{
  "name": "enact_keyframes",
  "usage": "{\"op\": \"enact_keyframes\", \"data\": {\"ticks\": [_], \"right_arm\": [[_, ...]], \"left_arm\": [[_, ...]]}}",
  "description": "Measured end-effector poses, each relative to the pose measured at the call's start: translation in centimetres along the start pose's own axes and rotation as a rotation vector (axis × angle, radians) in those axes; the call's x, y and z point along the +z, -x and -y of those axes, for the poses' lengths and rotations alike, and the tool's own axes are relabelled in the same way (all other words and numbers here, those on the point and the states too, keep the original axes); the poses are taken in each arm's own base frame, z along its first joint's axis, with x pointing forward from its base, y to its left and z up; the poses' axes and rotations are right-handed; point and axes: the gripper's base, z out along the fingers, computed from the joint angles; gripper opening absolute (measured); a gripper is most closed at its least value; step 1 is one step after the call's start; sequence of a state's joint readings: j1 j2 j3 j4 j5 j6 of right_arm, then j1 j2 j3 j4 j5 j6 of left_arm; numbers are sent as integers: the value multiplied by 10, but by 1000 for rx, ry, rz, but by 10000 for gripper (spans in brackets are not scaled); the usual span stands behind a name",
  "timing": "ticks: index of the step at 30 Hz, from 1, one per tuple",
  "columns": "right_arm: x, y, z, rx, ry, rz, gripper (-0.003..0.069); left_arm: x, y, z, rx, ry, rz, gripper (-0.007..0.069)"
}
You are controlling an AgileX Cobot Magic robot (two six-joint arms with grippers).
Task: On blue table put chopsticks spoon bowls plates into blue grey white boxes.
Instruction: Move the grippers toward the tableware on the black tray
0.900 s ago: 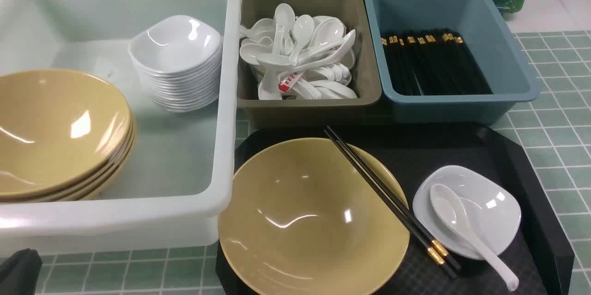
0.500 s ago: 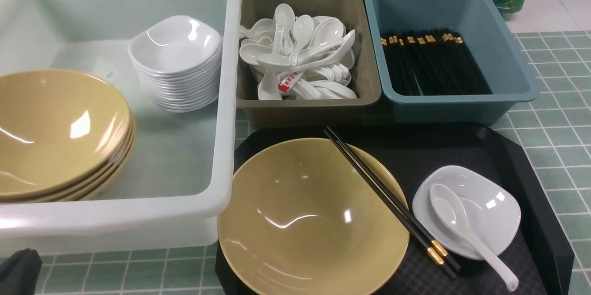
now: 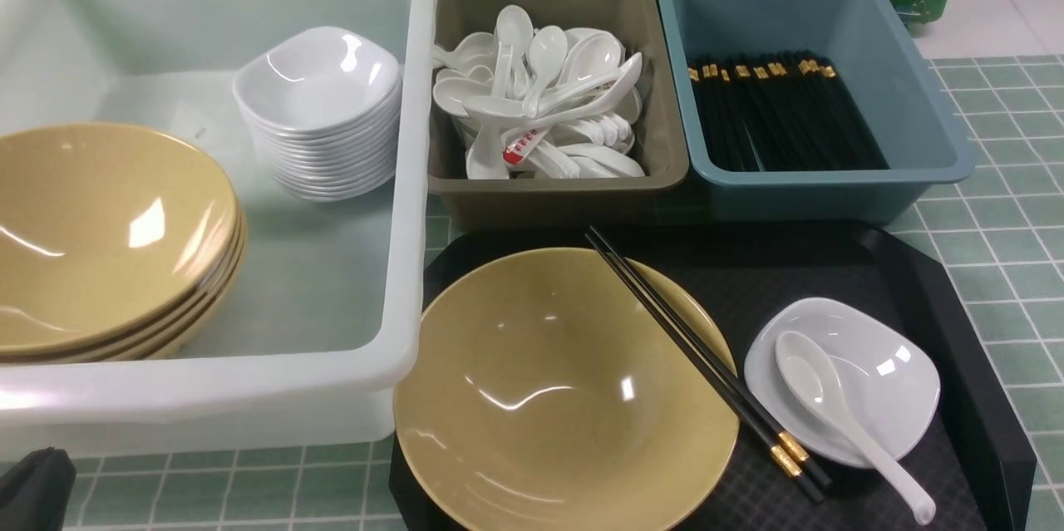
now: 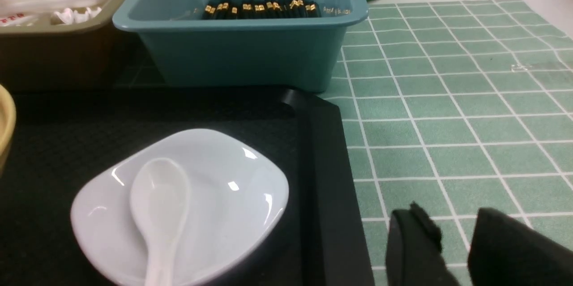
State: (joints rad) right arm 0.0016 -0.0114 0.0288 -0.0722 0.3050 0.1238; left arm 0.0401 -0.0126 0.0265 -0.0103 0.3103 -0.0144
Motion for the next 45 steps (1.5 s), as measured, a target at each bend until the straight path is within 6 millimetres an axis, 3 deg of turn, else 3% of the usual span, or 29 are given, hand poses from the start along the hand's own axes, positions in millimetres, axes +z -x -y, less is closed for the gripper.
{"op": "enact_keyframes", "data": {"ticks": [37,40,42,45], "right_arm": [[0,0,0,4,0,0,238],[0,0,0,6,0,0,238],[0,0,0,53,4,-1,238],[0,0,-3,315,29,-5,238]], "left_arm": [[0,0,1,-37,-12,0,-14],[0,1,3,-140,-37,5,-14],[0,3,7,-329,-77,20,-14],[-1,7,12,-687,-149,30,-14]]}}
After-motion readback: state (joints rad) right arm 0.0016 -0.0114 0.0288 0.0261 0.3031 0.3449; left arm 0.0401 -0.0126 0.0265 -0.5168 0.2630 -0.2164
